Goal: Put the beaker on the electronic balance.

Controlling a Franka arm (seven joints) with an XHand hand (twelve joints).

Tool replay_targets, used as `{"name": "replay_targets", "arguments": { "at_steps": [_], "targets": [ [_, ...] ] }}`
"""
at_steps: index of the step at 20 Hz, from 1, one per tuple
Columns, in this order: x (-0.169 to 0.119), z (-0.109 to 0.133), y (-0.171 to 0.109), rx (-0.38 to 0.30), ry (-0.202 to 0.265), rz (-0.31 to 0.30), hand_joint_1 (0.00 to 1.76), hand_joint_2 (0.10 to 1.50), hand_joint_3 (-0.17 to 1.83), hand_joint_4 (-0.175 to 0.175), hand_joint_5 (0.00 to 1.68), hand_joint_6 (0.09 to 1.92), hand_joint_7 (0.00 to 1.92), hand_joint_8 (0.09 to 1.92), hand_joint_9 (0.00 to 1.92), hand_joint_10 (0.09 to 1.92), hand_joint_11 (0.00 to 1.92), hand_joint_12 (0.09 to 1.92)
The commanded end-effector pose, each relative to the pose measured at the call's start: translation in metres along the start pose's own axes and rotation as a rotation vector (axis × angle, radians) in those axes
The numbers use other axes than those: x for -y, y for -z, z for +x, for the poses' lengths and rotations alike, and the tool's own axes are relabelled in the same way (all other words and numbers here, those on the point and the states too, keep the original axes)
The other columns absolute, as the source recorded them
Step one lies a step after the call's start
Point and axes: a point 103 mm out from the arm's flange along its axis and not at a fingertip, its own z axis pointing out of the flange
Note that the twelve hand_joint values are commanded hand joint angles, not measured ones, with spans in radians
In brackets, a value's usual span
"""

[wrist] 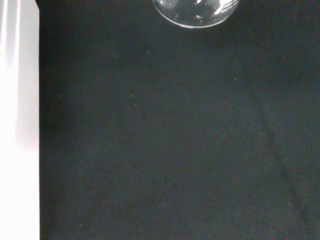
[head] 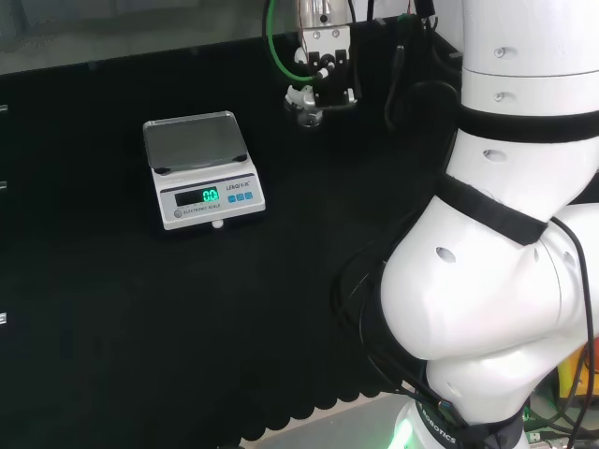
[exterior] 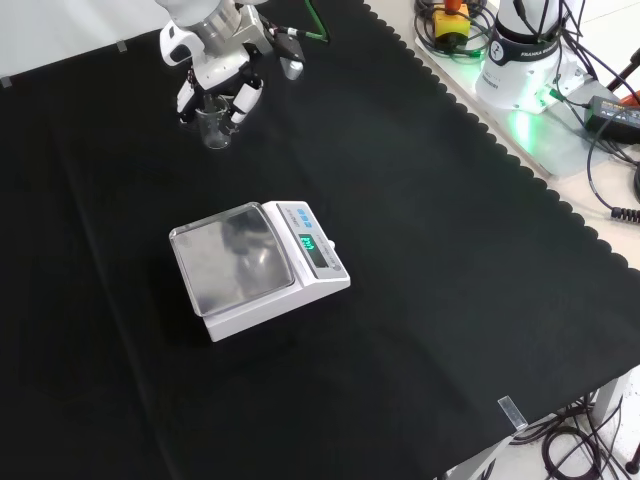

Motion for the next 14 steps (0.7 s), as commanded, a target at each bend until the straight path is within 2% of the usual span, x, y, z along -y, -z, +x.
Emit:
{"name": "replay_targets", "arguments": {
  "at_steps": [1,14],
  "targets": [
    [0.003,0.007,0.005,0.013,0.000,-0.006,1.15,1.25,-0.17,-0.175,0.40,0.92,0.81,1.16,1.06,0.87,1.27,1.03],
    [0.007,0.025,0.011,0.007,0.039,-0.024,1.14,1.25,-0.17,-0.175,0.40,0.91,0.81,1.14,1.08,0.84,1.28,1.01]
  ]
}}
